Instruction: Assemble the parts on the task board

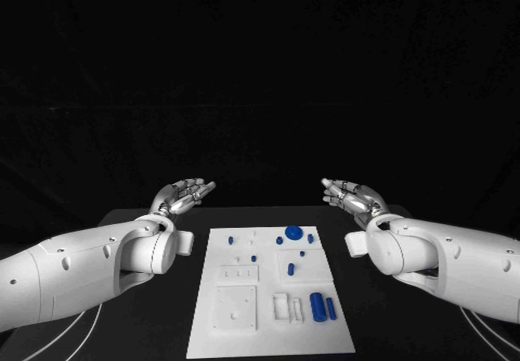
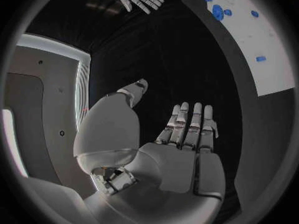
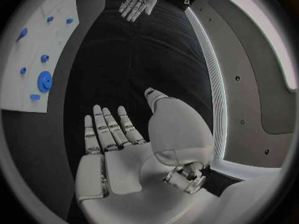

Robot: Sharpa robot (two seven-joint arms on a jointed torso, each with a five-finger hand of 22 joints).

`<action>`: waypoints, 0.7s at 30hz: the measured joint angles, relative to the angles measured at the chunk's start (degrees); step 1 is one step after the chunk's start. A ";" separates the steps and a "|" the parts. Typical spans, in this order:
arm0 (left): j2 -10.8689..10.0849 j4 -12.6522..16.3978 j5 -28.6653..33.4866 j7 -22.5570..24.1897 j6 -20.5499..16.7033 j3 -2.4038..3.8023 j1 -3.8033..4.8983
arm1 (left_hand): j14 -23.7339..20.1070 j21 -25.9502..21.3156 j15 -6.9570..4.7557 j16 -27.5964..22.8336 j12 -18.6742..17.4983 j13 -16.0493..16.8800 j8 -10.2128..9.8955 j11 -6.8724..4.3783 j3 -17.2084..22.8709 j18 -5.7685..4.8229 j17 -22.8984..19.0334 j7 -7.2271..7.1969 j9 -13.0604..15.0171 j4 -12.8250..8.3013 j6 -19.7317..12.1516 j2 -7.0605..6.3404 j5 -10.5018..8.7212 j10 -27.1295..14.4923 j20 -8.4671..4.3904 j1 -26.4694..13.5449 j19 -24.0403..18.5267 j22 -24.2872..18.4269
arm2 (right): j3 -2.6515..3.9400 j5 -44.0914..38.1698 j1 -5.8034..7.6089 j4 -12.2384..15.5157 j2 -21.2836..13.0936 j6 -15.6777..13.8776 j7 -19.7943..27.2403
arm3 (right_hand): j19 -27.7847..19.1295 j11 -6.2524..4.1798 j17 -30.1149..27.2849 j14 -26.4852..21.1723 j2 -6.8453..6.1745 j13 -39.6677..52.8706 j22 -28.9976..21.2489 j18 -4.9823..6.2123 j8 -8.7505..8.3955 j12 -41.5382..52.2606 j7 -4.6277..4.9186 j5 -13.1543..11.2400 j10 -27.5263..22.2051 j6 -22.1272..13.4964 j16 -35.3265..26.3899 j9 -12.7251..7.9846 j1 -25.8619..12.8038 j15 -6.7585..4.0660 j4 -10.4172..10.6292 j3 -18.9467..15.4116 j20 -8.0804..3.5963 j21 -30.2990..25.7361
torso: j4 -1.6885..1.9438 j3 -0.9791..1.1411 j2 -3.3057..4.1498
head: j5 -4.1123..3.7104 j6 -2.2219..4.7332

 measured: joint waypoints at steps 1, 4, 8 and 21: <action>0.02 -0.12 0.00 -0.31 0.44 -0.07 0.11 | 0.14 0.06 0.12 0.02 0.00 0.00 0.07 0.12 0.02 0.00 0.14 -0.05 0.17 0.01 0.22 -0.06 0.01 0.15 0.01 0.45 0.02 0.41 | -0.42 -0.20 0.59 -0.41 -0.15 1.28 -0.92 | 0.00 0.07 0.11 0.05 0.00 0.05 0.47 0.00 0.00 0.00 0.10 0.00 0.24 0.11 0.15 0.10 0.41 0.05 0.00 0.00 0.00 0.00 | -0.01 -0.01 0.00 | 0.00 0.00; 0.07 -0.19 0.00 -1.11 1.51 -0.14 0.16 | 0.83 0.68 0.41 0.66 0.00 0.14 0.63 0.30 0.96 0.00 0.96 0.11 1.02 0.30 0.85 -0.42 0.28 1.33 0.30 2.35 0.72 1.28 | -1.45 -0.84 1.99 -1.45 -0.50 5.33 -3.85 | 0.32 0.47 0.38 0.51 -0.02 0.08 2.03 0.00 0.37 0.00 0.10 0.28 0.70 0.50 0.38 0.37 1.67 0.51 -0.01 0.02 0.31 0.35 | -0.01 0.00 0.00 | 0.00 0.00; 0.10 -0.19 0.00 -1.72 2.32 -0.15 0.14 | 1.04 0.95 0.61 0.66 0.27 0.16 0.62 0.57 0.96 0.00 1.09 0.11 1.09 0.30 0.85 -0.43 0.28 1.60 0.18 2.36 0.84 1.28 | -2.21 -1.49 3.07 -2.25 -0.77 9.18 -6.63 | 1.70 0.68 0.78 1.46 -0.16 0.31 5.57 0.39 0.83 0.38 0.15 0.46 2.54 0.99 1.08 0.60 3.27 0.85 -1.08 0.54 0.41 0.88 | -0.01 0.00 0.01 | 0.00 0.00; -1.17 0.79 0.37 -2.16 4.58 -0.12 0.21 | 14.90 6.25 1.11 7.10 4.28 1.76 4.04 4.09 -0.10 1.29 3.01 2.11 2.18 -1.07 9.14 2.37 0.28 11.11 -3.36 5.18 13.66 1.27 | -2.37 -22.55 3.41 -12.14 3.49 11.52 -9.53 | 15.81 -0.72 3.46 13.22 -2.23 0.96 13.42 6.35 4.54 2.83 0.89 4.22 15.00 9.26 7.14 1.75 5.12 -1.08 -11.40 6.92 0.25 3.55 | 0.00 -0.13 0.20 | 0.90 -0.62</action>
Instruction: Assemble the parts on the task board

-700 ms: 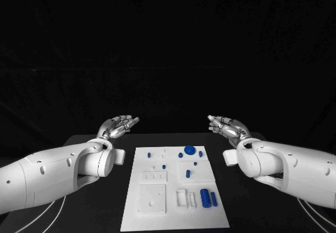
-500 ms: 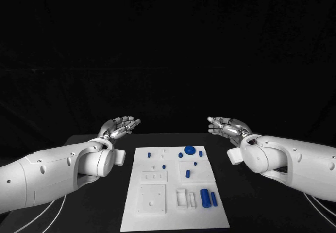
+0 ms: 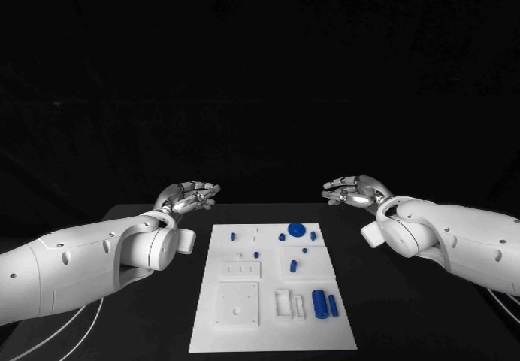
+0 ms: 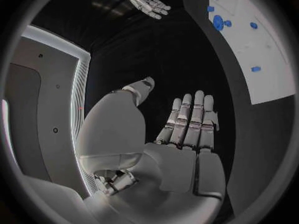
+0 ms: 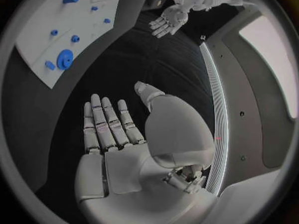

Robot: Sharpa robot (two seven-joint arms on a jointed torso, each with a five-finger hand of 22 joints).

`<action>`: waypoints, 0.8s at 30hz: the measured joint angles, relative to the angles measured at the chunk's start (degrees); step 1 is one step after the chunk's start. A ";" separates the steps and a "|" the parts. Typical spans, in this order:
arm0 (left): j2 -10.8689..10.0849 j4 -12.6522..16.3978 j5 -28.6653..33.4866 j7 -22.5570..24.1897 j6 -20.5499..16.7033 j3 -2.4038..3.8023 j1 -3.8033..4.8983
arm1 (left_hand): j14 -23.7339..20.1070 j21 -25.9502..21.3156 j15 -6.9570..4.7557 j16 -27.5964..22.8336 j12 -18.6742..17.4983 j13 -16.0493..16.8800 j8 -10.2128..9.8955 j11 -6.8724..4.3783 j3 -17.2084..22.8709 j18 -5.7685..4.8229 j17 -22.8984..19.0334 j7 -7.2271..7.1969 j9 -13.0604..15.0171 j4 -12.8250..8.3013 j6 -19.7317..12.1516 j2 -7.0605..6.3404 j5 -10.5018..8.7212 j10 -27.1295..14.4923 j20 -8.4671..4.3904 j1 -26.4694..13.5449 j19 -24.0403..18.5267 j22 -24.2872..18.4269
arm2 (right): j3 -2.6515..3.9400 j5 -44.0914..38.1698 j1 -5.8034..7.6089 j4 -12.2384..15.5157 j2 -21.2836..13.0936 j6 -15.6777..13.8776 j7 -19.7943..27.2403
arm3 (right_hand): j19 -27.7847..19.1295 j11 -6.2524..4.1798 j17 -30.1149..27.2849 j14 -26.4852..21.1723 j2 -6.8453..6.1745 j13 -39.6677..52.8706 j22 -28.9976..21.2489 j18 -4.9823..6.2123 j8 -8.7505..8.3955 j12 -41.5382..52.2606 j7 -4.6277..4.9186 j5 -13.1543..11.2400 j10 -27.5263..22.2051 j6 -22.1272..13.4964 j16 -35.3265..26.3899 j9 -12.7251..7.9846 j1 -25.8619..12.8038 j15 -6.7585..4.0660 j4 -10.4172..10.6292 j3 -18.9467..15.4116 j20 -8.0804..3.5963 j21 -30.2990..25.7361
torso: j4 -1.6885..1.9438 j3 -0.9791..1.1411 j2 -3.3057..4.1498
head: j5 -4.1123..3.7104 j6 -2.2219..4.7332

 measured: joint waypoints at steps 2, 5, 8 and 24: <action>-0.11 0.13 0.05 0.06 0.24 0.04 0.14 | 1.51 0.02 -0.30 0.17 0.90 0.36 0.52 0.13 -0.76 0.13 -0.26 0.27 -0.09 -1.12 1.98 0.73 0.00 2.44 -0.32 0.73 1.14 0.00 | 0.02 -3.25 0.00 -0.68 0.55 -0.05 -0.05 | 3.06 -0.60 0.83 2.78 -0.63 0.00 -0.17 1.40 0.32 0.32 0.26 0.46 2.42 1.94 1.13 0.00 -1.42 -1.06 -3.19 2.44 0.18 0.61 | 0.02 0.00 0.07 | 0.04 0.00; -0.40 0.46 0.10 0.09 0.74 0.08 0.30 | 4.16 0.61 -0.87 0.67 1.21 0.36 0.50 0.15 -2.30 1.33 -0.61 0.62 -0.93 -3.18 4.13 1.84 0.00 4.74 -0.81 1.47 3.53 -0.11 | 0.15 -8.52 0.01 -1.86 1.52 -0.04 -0.08 | 8.05 -1.46 2.37 7.29 -0.80 0.00 -0.37 3.00 1.02 0.53 0.67 0.95 5.58 4.53 3.15 0.13 -3.89 -2.81 -7.46 5.86 0.20 2.13 | 0.11 0.05 0.23 | 0.06 0.09; -0.66 0.92 0.11 0.09 1.28 0.10 0.65 | 5.55 0.38 -1.13 0.04 0.90 -0.15 -0.50 0.08 -3.24 1.35 -1.26 1.01 -2.03 -5.45 5.50 2.80 0.00 6.22 -1.23 1.53 4.48 -0.77 | 0.52 -14.49 0.04 -2.56 2.12 0.15 -0.10 | 14.38 -2.53 4.65 12.86 -0.84 0.02 -0.25 3.49 1.80 0.91 1.02 1.11 8.72 7.03 5.94 0.42 -6.13 -5.18 -11.25 8.88 -0.85 4.82 | 0.22 0.04 0.43 | 0.03 0.13; -1.90 5.33 0.12 0.26 3.01 0.68 1.95 | 6.78 -0.02 -1.34 -0.73 -0.47 -1.12 -1.61 0.01 -3.55 1.29 -2.02 0.93 -3.57 -7.97 6.59 3.55 0.00 7.11 -1.65 1.23 5.28 -1.51 | 1.95 -47.75 0.50 -4.27 6.49 2.48 -1.42 | 45.34 -7.62 27.66 36.03 -1.80 1.15 3.00 4.64 2.48 -0.41 0.14 1.78 18.82 14.82 37.03 2.88 -8.89 -13.18 -19.44 13.64 -12.46 28.67 | 1.41 -0.37 3.05 | -0.83 0.67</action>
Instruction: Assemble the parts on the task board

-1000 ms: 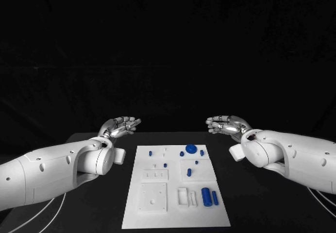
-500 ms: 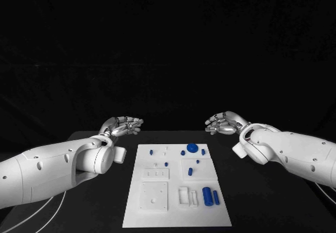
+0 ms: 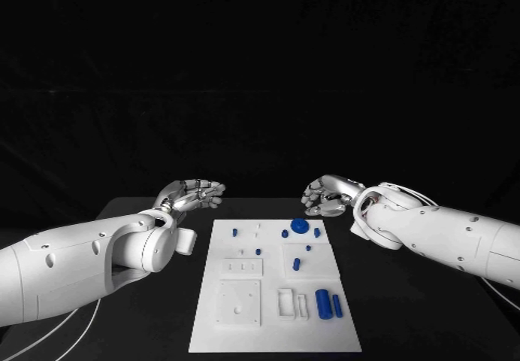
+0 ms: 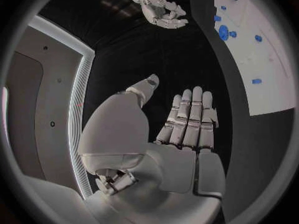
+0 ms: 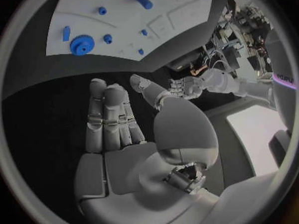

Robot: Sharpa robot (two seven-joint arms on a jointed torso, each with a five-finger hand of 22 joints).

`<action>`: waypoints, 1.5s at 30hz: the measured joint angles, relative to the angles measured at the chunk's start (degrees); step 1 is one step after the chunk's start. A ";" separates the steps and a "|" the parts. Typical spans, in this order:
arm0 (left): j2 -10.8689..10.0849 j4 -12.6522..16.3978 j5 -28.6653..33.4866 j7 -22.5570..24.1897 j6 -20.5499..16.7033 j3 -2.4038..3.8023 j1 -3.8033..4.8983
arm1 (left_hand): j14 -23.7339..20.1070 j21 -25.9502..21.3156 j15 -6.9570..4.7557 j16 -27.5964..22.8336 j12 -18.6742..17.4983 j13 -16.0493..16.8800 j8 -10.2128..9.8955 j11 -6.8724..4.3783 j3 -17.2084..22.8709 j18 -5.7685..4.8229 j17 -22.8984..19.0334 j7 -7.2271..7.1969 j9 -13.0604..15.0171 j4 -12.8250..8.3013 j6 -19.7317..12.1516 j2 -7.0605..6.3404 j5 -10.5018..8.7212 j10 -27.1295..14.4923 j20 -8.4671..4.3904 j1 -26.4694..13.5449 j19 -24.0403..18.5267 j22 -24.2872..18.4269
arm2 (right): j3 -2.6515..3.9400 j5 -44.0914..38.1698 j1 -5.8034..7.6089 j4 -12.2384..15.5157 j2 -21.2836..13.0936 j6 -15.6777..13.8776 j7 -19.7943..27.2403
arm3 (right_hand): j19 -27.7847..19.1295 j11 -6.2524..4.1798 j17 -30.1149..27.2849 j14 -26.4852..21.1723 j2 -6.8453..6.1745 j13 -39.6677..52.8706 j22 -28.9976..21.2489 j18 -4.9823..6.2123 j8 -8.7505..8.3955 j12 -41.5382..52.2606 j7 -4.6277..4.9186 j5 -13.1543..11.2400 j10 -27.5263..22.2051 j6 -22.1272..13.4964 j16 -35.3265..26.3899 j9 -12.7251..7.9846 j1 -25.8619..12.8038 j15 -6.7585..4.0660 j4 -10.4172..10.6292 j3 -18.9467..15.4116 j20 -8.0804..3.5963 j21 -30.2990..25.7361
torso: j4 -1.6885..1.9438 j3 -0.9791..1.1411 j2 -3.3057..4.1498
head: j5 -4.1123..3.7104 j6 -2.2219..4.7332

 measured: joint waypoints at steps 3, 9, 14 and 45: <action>-0.07 0.76 -0.08 0.13 0.19 0.61 -0.02 | 0.05 -0.25 0.00 0.00 0.00 -0.07 0.00 0.00 -0.13 -0.02 -0.05 0.20 -0.09 -0.19 0.20 0.00 0.00 0.04 0.20 0.00 0.21 0.00 | 0.00 -4.48 0.00 -0.16 0.81 0.18 -0.57 | 0.10 0.00 1.28 0.07 -0.30 0.06 -0.05 0.00 -0.25 -0.48 -0.29 0.21 0.41 0.29 2.72 0.15 -0.29 -0.07 0.00 0.00 -0.09 2.67 | 0.29 0.02 0.63 | -0.19 0.30; -0.73 2.11 -0.69 0.53 0.47 1.22 0.62 | 0.76 -0.25 -0.08 -0.34 -0.50 -0.26 -0.28 -0.21 0.23 -0.13 -0.23 0.37 -0.51 -1.79 0.78 0.66 0.35 0.83 -0.10 -0.06 0.52 -0.12 | 0.00 -12.30 -0.01 -0.36 2.27 0.23 -1.95 | 0.09 0.00 1.84 -0.16 -0.60 0.06 -0.05 -0.04 -0.61 -1.09 -0.35 0.21 0.41 0.34 4.93 0.30 0.01 0.16 -0.10 0.10 -0.33 5.49 | 0.83 0.14 1.91 | -0.29 1.03; -1.09 2.78 -1.01 0.67 0.54 1.24 1.14 | 0.76 -0.54 -0.07 -0.82 -0.88 -0.42 -0.63 -0.22 0.47 -0.37 -0.55 0.20 -0.89 -2.52 1.02 0.96 0.35 1.43 -0.10 -0.36 0.52 -0.18 | 0.02 -16.57 -0.01 -0.18 2.76 0.23 -3.21 | 0.15 0.00 1.82 -0.24 -0.98 0.05 -0.05 -0.13 -0.91 -1.38 -0.35 -0.12 0.41 0.34 5.56 0.36 0.39 0.24 -0.15 0.15 -0.39 6.84 | 1.10 0.30 2.83 | -0.37 1.42; -2.41 5.49 -1.98 0.63 1.01 1.30 2.90 | 0.52 -0.65 0.11 -1.71 -1.60 -0.59 -1.16 -0.22 0.89 -0.61 -0.90 0.40 -1.39 -3.56 1.23 0.80 0.35 1.42 -0.10 -1.58 0.51 -0.22 | 0.05 -24.82 -0.37 -4.09 6.54 1.31 -7.87 | 0.62 0.94 -0.01 -0.44 -2.26 -0.45 -0.05 -0.28 -1.50 -1.81 -0.27 -1.61 -0.53 0.23 8.57 0.75 -0.45 0.44 0.01 0.95 -0.40 9.05 | 1.97 0.87 6.45 | -0.53 2.09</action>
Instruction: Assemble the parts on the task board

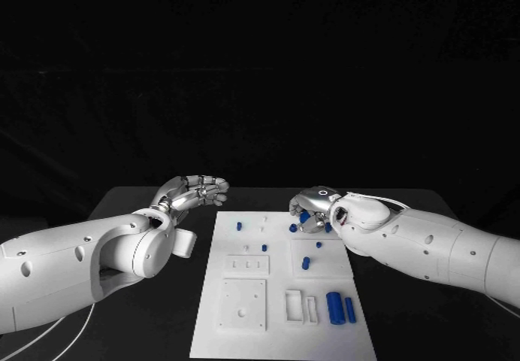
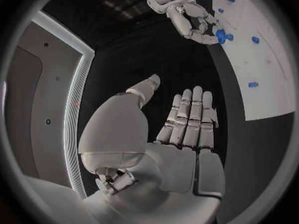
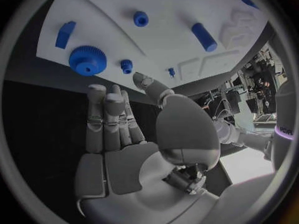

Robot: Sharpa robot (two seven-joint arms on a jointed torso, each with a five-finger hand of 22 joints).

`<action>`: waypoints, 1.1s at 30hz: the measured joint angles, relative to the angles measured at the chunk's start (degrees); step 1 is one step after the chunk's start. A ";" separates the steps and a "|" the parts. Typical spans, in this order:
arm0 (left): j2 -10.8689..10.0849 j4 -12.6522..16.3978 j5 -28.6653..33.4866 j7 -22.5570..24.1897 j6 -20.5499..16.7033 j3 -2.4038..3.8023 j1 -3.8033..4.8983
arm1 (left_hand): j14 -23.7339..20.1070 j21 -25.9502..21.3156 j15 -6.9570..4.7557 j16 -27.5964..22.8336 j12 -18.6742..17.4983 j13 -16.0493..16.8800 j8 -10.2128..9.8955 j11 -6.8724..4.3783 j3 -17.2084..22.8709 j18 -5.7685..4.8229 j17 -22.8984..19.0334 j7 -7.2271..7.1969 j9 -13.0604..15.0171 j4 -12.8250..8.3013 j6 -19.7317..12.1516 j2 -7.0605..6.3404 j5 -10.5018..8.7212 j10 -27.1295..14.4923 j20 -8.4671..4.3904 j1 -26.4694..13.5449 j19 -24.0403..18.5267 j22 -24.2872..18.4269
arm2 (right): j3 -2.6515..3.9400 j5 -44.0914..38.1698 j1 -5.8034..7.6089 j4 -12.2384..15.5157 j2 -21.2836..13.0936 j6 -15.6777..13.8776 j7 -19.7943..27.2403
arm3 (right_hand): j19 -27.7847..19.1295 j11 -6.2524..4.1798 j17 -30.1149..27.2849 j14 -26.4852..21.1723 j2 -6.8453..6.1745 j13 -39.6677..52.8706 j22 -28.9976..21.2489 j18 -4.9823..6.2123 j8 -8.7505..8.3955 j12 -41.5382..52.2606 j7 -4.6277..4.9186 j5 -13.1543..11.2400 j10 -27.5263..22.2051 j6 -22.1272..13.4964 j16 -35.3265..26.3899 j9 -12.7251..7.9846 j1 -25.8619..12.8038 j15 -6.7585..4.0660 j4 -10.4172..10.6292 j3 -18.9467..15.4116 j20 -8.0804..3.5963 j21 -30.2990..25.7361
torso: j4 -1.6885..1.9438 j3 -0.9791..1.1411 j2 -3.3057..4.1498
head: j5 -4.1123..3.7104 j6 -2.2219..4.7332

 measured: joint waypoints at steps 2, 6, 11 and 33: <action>-0.01 0.08 -0.02 0.00 0.02 0.01 0.07 | 0.00 0.00 0.00 0.00 0.00 0.00 0.00 0.00 0.06 -0.21 -0.03 0.00 -0.04 -0.06 0.00 0.00 0.00 0.00 0.00 0.00 0.00 0.00 | 0.00 -0.06 -0.07 -0.01 0.10 0.08 0.00 | 0.00 -0.16 -0.19 0.00 0.00 0.00 0.00 0.00 0.00 0.00 -0.12 0.00 0.16 0.12 0.30 0.08 0.00 0.00 -0.05 0.05 0.00 0.08 | 0.02 0.01 0.13 | -0.01 -0.01; -0.01 0.14 -0.07 0.00 0.05 0.03 0.17 | 0.00 0.00 0.00 0.00 0.00 0.00 0.00 0.00 0.06 -0.22 -0.04 0.00 -0.03 -0.06 0.00 0.00 0.00 0.00 0.00 0.00 0.00 0.01 | 0.00 -0.20 -0.14 -0.25 0.24 0.33 0.00 | 0.00 -0.45 -0.52 0.01 0.00 0.00 0.00 0.00 0.00 0.00 -0.31 -0.22 0.46 0.31 0.35 0.19 0.00 -0.01 -0.01 0.32 0.00 0.22 | 0.04 0.00 0.41 | -0.01 0.03; -0.19 0.53 -0.10 0.00 0.07 0.03 0.29 | 0.00 0.00 0.00 0.00 0.00 0.00 -0.23 0.00 0.06 -0.22 -0.03 0.00 -0.03 -0.06 0.00 0.00 0.00 0.00 0.00 0.00 0.00 0.01 | -0.01 -0.36 -0.20 -0.89 0.51 0.66 -0.07 | 0.00 -0.65 -0.78 0.01 0.24 0.08 0.00 -0.01 0.00 0.00 -0.58 -0.22 0.65 0.58 0.52 0.29 -0.24 -0.02 -0.16 0.48 0.00 0.22 | 0.14 -0.01 0.71 | 0.04 0.14; 0.08 0.73 -0.21 0.00 0.08 0.15 0.60 | -0.23 -0.23 0.21 -0.44 -0.43 0.01 -0.23 0.00 0.48 -0.37 -0.23 0.00 -0.29 -0.48 0.00 0.03 0.00 0.39 0.00 -0.49 0.00 0.01 | -0.02 -0.39 -0.40 -2.55 1.51 0.93 0.03 | 0.00 -0.98 -2.05 -0.52 0.77 0.31 0.00 -0.01 0.00 0.30 -0.25 -1.29 1.94 1.23 1.01 0.54 -0.77 -0.35 0.16 1.46 0.00 0.44 | 0.80 -0.04 1.90 | 0.03 0.19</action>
